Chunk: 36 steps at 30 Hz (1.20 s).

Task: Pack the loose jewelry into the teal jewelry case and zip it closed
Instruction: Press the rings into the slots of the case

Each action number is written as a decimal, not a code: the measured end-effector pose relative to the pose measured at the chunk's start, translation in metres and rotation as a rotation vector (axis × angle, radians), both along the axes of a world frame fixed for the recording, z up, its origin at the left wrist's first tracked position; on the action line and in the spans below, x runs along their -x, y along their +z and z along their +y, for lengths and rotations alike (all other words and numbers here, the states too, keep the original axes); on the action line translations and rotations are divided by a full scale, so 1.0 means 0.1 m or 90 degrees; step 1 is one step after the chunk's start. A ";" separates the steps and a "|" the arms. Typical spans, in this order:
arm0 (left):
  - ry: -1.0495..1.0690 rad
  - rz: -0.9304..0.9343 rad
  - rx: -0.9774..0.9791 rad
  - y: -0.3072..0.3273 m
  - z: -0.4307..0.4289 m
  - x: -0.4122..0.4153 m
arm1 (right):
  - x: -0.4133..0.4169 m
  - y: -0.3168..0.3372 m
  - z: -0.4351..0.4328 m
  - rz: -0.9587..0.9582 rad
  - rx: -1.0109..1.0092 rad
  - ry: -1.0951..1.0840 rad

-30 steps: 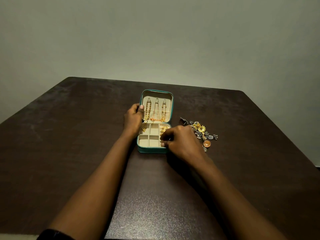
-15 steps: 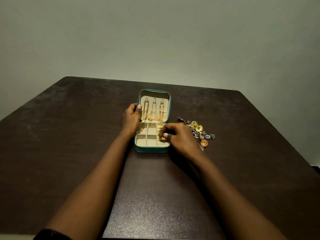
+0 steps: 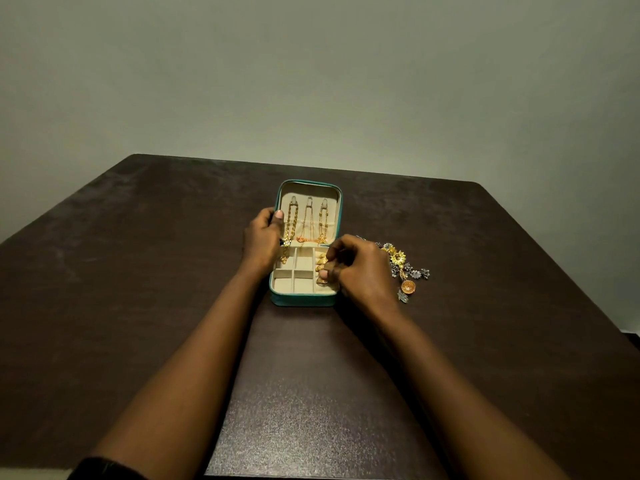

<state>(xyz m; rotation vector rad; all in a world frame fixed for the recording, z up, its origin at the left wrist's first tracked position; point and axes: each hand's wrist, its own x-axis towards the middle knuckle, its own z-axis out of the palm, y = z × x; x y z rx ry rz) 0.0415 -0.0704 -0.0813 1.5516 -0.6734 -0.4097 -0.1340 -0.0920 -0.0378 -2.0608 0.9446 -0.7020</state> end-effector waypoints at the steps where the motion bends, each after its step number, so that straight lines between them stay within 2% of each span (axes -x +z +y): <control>1: 0.001 0.000 0.002 0.00 0.00 0.00 | 0.00 -0.01 -0.01 -0.009 -0.004 0.000; 6: 0.001 0.002 -0.004 0.01 -0.01 -0.01 | -0.03 -0.05 -0.05 -0.010 -0.033 -0.004; 10: 0.001 0.001 -0.004 0.01 -0.01 0.00 | -0.02 -0.10 -0.12 -0.091 -0.102 -0.051; 14: 0.000 0.003 -0.004 0.01 0.00 -0.01 | -0.02 -0.13 -0.13 -0.099 -0.131 -0.071; 19: -0.002 0.007 -0.003 0.03 0.01 0.01 | -0.06 -0.16 -0.12 -0.130 -0.245 -0.025; 25: -0.005 0.009 -0.004 0.05 0.02 0.03 | -0.04 -0.14 -0.09 -0.128 -0.261 0.002; 31: -0.005 0.002 -0.017 0.05 0.03 0.03 | -0.02 -0.11 -0.11 -0.088 -0.201 0.022; 36: -0.002 0.003 -0.022 0.07 0.04 0.04 | -0.02 -0.13 -0.10 -0.118 -0.212 0.029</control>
